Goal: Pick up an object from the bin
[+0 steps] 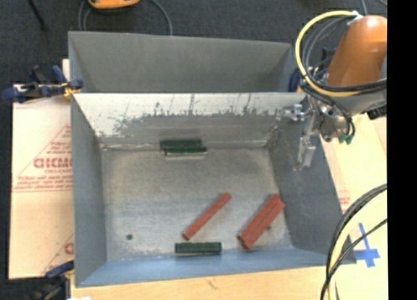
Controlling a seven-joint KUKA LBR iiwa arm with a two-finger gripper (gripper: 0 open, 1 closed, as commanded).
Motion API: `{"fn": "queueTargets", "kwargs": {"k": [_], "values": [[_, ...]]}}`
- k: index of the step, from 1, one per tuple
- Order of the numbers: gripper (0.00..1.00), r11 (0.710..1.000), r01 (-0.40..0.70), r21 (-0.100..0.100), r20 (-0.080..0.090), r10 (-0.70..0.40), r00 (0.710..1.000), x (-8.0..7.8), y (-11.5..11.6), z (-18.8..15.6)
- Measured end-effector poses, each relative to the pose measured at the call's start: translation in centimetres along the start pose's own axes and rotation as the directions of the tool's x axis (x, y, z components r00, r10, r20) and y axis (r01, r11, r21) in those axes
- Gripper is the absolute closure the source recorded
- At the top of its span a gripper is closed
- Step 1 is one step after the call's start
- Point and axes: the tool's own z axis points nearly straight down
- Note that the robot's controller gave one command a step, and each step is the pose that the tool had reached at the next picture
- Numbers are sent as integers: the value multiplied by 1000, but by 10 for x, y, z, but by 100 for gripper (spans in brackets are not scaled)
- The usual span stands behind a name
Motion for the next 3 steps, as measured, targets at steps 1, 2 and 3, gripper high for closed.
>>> {"fn": "queueTargets", "kwargs": {"k": [1,2,3], "values": [[0,1000,11,0,-3,-11,1000,6,18,76],[0,992,127,-6,-12,-127,992,31,24,102],[0,991,132,-7,-9,-132,991,72,39,72]]}}
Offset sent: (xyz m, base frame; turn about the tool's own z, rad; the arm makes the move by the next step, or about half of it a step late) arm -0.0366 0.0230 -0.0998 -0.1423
